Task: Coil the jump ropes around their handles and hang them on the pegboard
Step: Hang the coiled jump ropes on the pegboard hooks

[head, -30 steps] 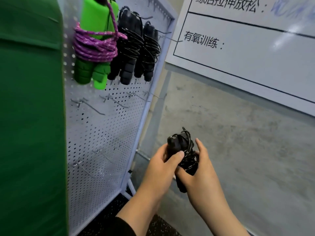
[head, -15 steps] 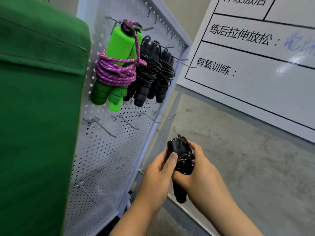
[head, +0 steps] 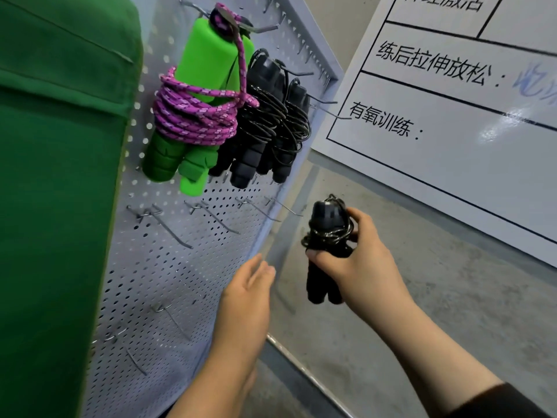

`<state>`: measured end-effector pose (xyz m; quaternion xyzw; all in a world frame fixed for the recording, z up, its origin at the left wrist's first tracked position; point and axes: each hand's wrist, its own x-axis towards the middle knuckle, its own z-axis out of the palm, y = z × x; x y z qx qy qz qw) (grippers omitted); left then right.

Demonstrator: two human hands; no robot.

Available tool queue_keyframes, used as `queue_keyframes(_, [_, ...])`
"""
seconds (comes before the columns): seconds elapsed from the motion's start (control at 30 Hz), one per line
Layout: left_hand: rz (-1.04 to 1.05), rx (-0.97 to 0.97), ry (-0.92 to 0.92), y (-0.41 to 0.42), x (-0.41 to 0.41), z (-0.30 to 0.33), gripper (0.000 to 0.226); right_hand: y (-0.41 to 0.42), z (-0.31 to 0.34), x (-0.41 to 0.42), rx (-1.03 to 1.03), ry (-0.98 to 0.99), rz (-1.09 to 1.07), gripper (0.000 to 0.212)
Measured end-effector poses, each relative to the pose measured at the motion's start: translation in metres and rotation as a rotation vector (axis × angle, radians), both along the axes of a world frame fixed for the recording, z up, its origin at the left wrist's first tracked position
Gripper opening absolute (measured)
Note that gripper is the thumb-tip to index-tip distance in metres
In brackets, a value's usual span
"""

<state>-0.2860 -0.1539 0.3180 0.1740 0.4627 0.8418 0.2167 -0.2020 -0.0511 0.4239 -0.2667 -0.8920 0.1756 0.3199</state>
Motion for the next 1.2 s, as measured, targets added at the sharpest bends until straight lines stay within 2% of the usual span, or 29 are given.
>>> queue_keyframes(0.2, [0.031, -0.07, -0.078, 0.0, -0.014, -0.006, 0.033, 0.039, 0.042, -0.024, -0.052, 0.099, -0.048, 0.074])
queue_keyframes(0.4, [0.059, -0.063, -0.157, 0.004, -0.02, -0.011, 0.029, 0.065, 0.082, -0.048, -0.025, 0.102, -0.088, 0.079])
queue_keyframes(0.57, [0.062, -0.015, -0.211, 0.014, -0.022, -0.014, 0.027, 0.077, 0.107, -0.069, -0.039, 0.14, -0.064, 0.073])
queue_keyframes(0.7, [0.046, 0.007, -0.22, 0.018, -0.026, -0.013, 0.017, 0.082, 0.117, -0.076, -0.03, 0.149, -0.06, 0.073])
queue_keyframes(0.9, [0.019, 0.015, -0.231, 0.02, -0.022, -0.014, 0.031, 0.083, 0.12, -0.075, -0.002, 0.069, -0.058, 0.075])
queue_keyframes(1.07, [-0.01, -0.006, -0.218, 0.018, -0.021, -0.014, 0.026, 0.083, 0.124, -0.079, 0.036, 0.064, -0.045, 0.075])
queue_keyframes(1.2, [-0.003, -0.023, -0.214, 0.012, -0.022, -0.013, 0.015, 0.084, 0.125, -0.084, 0.026, 0.029, -0.026, 0.075])
